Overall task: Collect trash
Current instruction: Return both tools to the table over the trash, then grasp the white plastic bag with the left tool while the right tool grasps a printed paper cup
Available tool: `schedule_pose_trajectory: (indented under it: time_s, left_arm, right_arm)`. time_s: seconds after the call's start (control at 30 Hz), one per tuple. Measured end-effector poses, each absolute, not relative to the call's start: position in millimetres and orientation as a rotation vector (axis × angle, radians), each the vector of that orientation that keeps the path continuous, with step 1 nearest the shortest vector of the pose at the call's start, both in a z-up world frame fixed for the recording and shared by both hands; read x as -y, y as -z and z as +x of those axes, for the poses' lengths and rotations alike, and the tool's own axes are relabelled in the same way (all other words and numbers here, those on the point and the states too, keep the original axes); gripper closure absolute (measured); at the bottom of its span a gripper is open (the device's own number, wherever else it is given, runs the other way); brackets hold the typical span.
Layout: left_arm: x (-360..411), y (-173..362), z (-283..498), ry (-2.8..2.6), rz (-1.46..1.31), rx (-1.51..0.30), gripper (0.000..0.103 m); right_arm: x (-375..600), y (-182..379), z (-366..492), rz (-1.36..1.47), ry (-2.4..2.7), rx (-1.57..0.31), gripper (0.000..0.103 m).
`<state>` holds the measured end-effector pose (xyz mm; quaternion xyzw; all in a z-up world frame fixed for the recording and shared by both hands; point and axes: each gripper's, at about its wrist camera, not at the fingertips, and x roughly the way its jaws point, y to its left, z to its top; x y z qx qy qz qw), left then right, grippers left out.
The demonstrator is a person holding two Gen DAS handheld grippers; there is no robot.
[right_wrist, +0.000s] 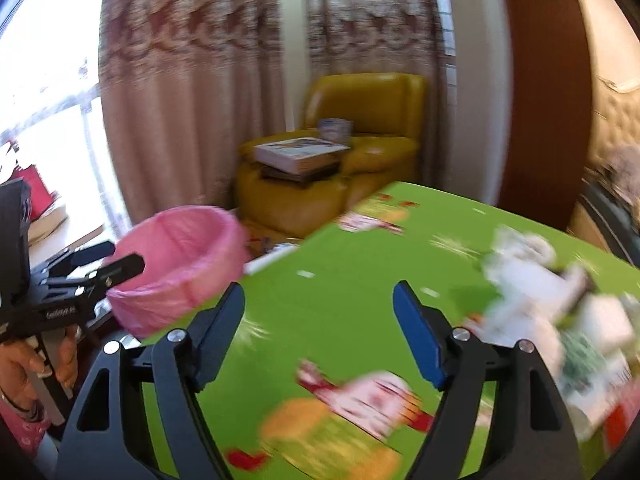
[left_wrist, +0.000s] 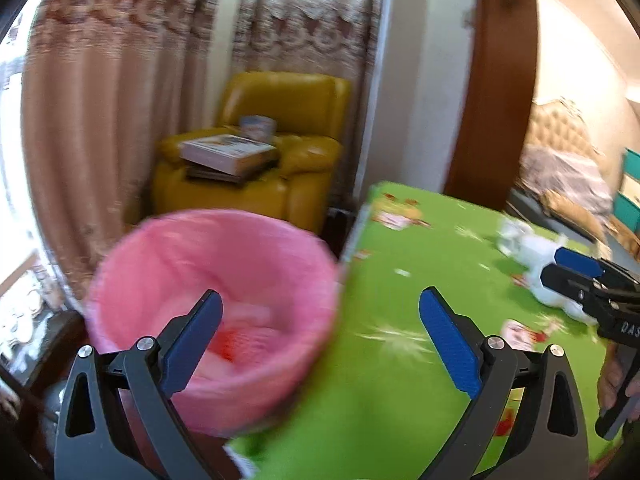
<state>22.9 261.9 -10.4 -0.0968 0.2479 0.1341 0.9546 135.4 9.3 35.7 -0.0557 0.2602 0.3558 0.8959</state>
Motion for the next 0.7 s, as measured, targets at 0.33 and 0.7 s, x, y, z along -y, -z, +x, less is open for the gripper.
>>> schedule_pose_trajectory:
  time_s: [0.33, 0.7]
  left_arm:
    - [-149, 25, 73, -0.064, -0.095, -0.574, 0.01]
    - [-94, 44, 85, -0.015, -0.015, -0.613, 0.009]
  right_arm:
    - [139, -14, 151, 0.014, -0.451, -0.576, 0.029]
    - [175, 9, 173, 0.094, -0.39, -0.643, 0.029]
